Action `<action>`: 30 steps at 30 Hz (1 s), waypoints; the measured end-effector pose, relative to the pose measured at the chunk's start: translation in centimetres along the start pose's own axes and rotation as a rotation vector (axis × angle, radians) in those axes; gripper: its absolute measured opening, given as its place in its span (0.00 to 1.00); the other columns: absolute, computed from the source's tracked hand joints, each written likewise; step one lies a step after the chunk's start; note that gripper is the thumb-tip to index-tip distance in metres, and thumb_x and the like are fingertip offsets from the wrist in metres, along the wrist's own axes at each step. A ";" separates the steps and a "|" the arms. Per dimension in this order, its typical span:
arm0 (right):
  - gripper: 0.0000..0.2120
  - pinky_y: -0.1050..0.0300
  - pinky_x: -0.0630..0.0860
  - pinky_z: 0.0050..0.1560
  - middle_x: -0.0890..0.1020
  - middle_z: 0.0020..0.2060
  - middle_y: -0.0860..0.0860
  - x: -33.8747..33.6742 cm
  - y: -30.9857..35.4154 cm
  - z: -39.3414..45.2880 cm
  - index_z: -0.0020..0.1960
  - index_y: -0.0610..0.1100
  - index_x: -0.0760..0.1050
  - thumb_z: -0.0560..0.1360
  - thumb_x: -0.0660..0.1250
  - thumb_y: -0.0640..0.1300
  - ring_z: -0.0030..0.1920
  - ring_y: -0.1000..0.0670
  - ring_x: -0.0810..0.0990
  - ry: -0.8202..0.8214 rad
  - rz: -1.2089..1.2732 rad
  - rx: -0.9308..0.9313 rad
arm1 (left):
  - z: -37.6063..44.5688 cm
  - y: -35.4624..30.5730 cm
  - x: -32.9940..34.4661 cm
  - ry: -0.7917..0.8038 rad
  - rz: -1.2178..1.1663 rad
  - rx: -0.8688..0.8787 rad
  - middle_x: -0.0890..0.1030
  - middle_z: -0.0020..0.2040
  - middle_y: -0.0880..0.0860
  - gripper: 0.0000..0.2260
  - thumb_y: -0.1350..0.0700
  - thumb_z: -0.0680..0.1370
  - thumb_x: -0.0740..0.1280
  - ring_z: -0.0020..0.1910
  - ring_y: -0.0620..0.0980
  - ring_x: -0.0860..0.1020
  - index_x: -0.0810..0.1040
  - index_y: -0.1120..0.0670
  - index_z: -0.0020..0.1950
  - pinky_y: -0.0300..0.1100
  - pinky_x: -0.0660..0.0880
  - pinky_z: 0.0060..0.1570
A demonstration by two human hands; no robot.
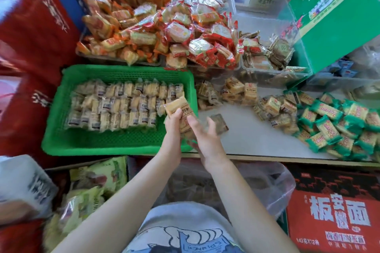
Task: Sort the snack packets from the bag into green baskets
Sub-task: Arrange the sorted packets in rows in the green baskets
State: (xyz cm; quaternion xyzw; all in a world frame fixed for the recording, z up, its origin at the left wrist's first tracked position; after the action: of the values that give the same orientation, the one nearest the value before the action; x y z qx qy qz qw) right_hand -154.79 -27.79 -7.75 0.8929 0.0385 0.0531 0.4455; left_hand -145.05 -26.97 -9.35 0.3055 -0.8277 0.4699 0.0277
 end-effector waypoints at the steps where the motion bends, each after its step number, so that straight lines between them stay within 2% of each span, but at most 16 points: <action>1: 0.56 0.42 0.74 0.68 0.76 0.67 0.49 1.1 -0.4 0.1 0.78 0.52 0.56 0.58 0.76 0.67 0.64 0.50 0.78 0.019 -0.012 0.007 | -0.3 -0.4 -0.7 -0.004 0.022 0.012 0.82 0.61 0.55 0.36 0.32 0.64 0.67 0.57 0.53 0.82 0.75 0.51 0.67 0.44 0.78 0.46; 4: 0.50 0.45 0.76 0.66 0.77 0.63 0.51 3.3 -0.3 0.7 0.73 0.51 0.60 0.59 0.78 0.62 0.61 0.52 0.79 0.019 -0.064 -0.043 | -0.4 -1.4 -3.5 0.067 0.221 0.026 0.85 0.50 0.40 0.16 0.37 0.80 0.61 0.51 0.35 0.81 0.78 0.45 0.58 0.36 0.73 0.50; 5: 0.48 0.44 0.77 0.64 0.76 0.63 0.50 3.7 0.0 1.1 0.73 0.51 0.59 0.61 0.78 0.61 0.61 0.51 0.79 0.014 -0.100 -0.059 | -0.6 -2.2 -4.6 0.089 0.332 0.044 0.84 0.47 0.38 0.15 0.39 0.83 0.57 0.50 0.35 0.81 0.79 0.45 0.55 0.35 0.72 0.52; 6: 0.48 0.43 0.77 0.64 0.75 0.64 0.49 3.8 0.4 1.7 0.74 0.51 0.58 0.62 0.78 0.60 0.61 0.49 0.79 0.006 -0.161 -0.074 | -0.4 -2.7 -6.3 0.074 0.492 0.091 0.83 0.47 0.39 0.19 0.38 0.83 0.55 0.52 0.40 0.80 0.80 0.47 0.54 0.39 0.72 0.52; 7: 0.49 0.43 0.76 0.65 0.73 0.66 0.49 4.0 0.8 2.2 0.76 0.52 0.55 0.63 0.77 0.61 0.63 0.48 0.77 0.001 -0.261 -0.085 | 0.0 -3.1 -8.1 0.021 0.696 0.162 0.82 0.45 0.44 0.23 0.37 0.83 0.54 0.49 0.47 0.80 0.81 0.51 0.50 0.44 0.71 0.49; 8: 0.51 0.46 0.73 0.67 0.71 0.68 0.48 4.0 1.1 3.0 0.78 0.52 0.51 0.65 0.77 0.62 0.66 0.46 0.74 -0.004 -0.402 -0.082 | 0.3 -3.5 -10.1 -0.064 0.903 0.251 0.80 0.40 0.50 0.27 0.35 0.82 0.52 0.43 0.52 0.78 0.79 0.55 0.43 0.48 0.69 0.42; 9: 0.52 0.49 0.70 0.66 0.67 0.71 0.47 4.0 1.4 3.5 0.79 0.52 0.47 0.68 0.76 0.61 0.69 0.45 0.71 -0.011 -0.556 -0.059 | 0.7 -3.9 -12.0 -0.155 1.066 0.320 0.76 0.35 0.53 0.29 0.35 0.81 0.50 0.36 0.54 0.75 0.74 0.56 0.37 0.49 0.65 0.36; 10: 0.52 0.48 0.69 0.67 0.63 0.74 0.44 4.0 1.5 4.2 0.80 0.52 0.43 0.70 0.75 0.60 0.70 0.43 0.69 -0.016 -0.716 -0.030 | 1.2 -3.9 -13.7 -0.226 1.166 0.341 0.73 0.31 0.53 0.29 0.35 0.82 0.49 0.33 0.55 0.74 0.70 0.56 0.35 0.49 0.63 0.33; 13: 0.54 0.47 0.73 0.62 0.59 0.74 0.37 5.3 1.4 5.8 0.81 0.48 0.37 0.73 0.71 0.62 0.66 0.38 0.73 -0.028 -1.176 0.049 | 2.2 -3.6 -16.4 -0.305 1.358 0.249 0.77 0.33 0.53 0.29 0.37 0.83 0.46 0.32 0.54 0.75 0.73 0.56 0.38 0.46 0.65 0.30; 16: 0.56 0.50 0.77 0.50 0.62 0.70 0.35 8.0 1.0 7.6 0.81 0.44 0.36 0.72 0.71 0.63 0.59 0.37 0.77 -0.155 -1.384 0.010 | 3.0 -3.6 -16.7 -0.287 1.422 0.216 0.77 0.32 0.51 0.29 0.37 0.83 0.45 0.30 0.52 0.75 0.75 0.54 0.39 0.43 0.63 0.27; 18: 0.58 0.52 0.74 0.44 0.60 0.72 0.34 9.2 0.3 8.7 0.81 0.42 0.33 0.73 0.72 0.63 0.59 0.37 0.78 -0.235 -1.342 0.006 | 3.2 -3.5 -16.8 -0.283 1.444 0.211 0.76 0.31 0.50 0.28 0.36 0.83 0.45 0.29 0.51 0.74 0.73 0.51 0.38 0.42 0.61 0.27; 20: 0.59 0.52 0.73 0.43 0.56 0.76 0.33 9.4 -0.9 9.3 0.80 0.39 0.33 0.73 0.72 0.63 0.62 0.37 0.78 -0.268 -1.234 0.062 | 3.3 -3.2 -16.8 -0.262 1.477 0.225 0.76 0.31 0.49 0.26 0.36 0.83 0.45 0.28 0.51 0.73 0.72 0.49 0.38 0.41 0.60 0.25; 22: 0.57 0.51 0.75 0.47 0.58 0.77 0.34 9.1 -2.1 9.1 0.79 0.35 0.40 0.72 0.73 0.62 0.64 0.38 0.78 -0.296 -1.095 0.104 | 3.4 -3.2 -16.8 -0.249 1.493 0.238 0.76 0.30 0.49 0.25 0.36 0.83 0.45 0.27 0.51 0.73 0.71 0.48 0.39 0.40 0.60 0.24; 25: 0.48 0.49 0.76 0.51 0.66 0.71 0.36 8.6 -3.4 8.8 0.71 0.35 0.56 0.69 0.76 0.62 0.62 0.38 0.78 -0.340 -0.991 0.081 | 3.5 -3.0 -16.8 -0.242 1.519 0.264 0.76 0.30 0.49 0.24 0.35 0.82 0.45 0.27 0.50 0.74 0.71 0.47 0.40 0.40 0.61 0.24; 28: 0.44 0.49 0.74 0.55 0.66 0.72 0.37 8.1 -4.3 9.2 0.71 0.34 0.62 0.70 0.76 0.62 0.65 0.38 0.75 -0.323 -0.914 0.159 | 3.4 -2.9 -16.7 -0.241 1.531 0.281 0.76 0.30 0.49 0.26 0.35 0.82 0.44 0.27 0.51 0.74 0.72 0.48 0.39 0.41 0.62 0.24; 30: 0.43 0.48 0.74 0.61 0.67 0.74 0.39 7.9 -4.6 9.7 0.75 0.36 0.61 0.72 0.76 0.59 0.69 0.39 0.73 -0.303 -0.798 0.242 | 3.5 -2.8 -16.8 -0.237 1.523 0.285 0.76 0.30 0.49 0.26 0.35 0.82 0.44 0.27 0.51 0.74 0.72 0.49 0.38 0.41 0.62 0.24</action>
State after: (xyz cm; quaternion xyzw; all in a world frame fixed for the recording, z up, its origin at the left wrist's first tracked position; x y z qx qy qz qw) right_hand -145.76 -31.77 -16.72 0.8516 0.3202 -0.2592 0.3242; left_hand -129.11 -22.74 -14.73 -0.2978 -0.7383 0.4254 -0.4304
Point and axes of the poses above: each hand's wrist, its own z-axis towards the middle knuckle, its own x-axis out of the palm, y = z × x, the point moved 5 cm from there along z, towards the middle knuckle
